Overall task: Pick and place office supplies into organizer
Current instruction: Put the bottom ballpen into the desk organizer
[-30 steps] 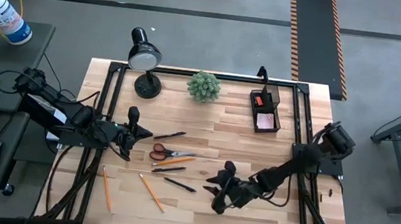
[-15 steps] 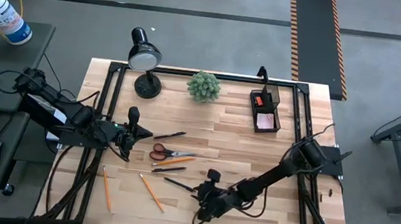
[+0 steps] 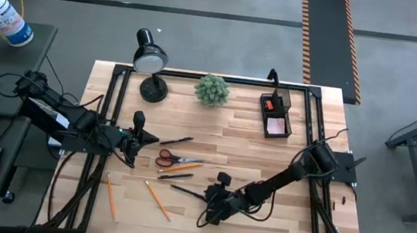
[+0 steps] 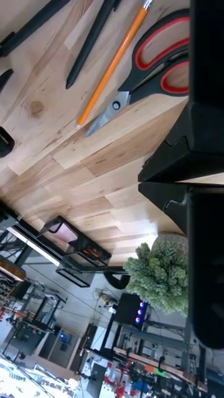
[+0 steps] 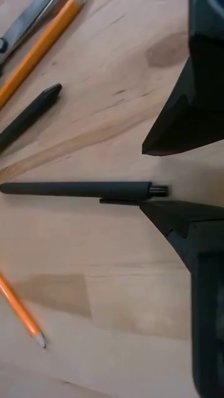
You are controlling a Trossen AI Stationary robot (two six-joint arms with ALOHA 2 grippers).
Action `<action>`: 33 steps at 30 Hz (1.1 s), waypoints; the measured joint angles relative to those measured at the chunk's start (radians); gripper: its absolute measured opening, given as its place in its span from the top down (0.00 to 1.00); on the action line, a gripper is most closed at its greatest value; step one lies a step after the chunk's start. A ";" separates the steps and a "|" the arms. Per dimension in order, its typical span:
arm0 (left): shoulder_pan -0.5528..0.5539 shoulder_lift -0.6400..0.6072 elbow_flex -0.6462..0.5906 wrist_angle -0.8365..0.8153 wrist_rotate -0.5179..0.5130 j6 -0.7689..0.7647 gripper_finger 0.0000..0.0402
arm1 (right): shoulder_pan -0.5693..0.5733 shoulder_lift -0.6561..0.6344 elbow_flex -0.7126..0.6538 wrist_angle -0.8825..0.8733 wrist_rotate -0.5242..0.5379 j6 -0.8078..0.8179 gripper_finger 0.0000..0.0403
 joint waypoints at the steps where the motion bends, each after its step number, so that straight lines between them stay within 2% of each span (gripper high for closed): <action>1: 0.000 0.000 0.000 0.000 0.000 0.000 1.00 | 0.000 0.000 0.000 0.000 -0.006 0.000 0.71; 5: 0.000 0.000 0.000 0.000 0.000 0.000 1.00 | 0.000 0.000 0.000 -0.005 -0.018 0.007 0.72; 10: 0.000 0.000 0.000 0.000 0.000 -0.002 1.00 | -0.009 0.004 0.001 -0.014 -0.028 0.026 0.78; 20: 0.000 0.000 0.000 0.000 0.000 -0.002 1.00 | -0.032 0.098 0.005 0.152 -0.082 0.024 0.82; 26: 0.000 0.000 0.000 0.000 0.000 0.000 1.00 | -0.056 0.104 0.004 0.167 -0.161 0.002 0.97; 33: 0.000 0.000 0.000 0.000 0.000 0.000 1.00 | -0.061 0.100 0.005 0.170 -0.172 -0.049 0.98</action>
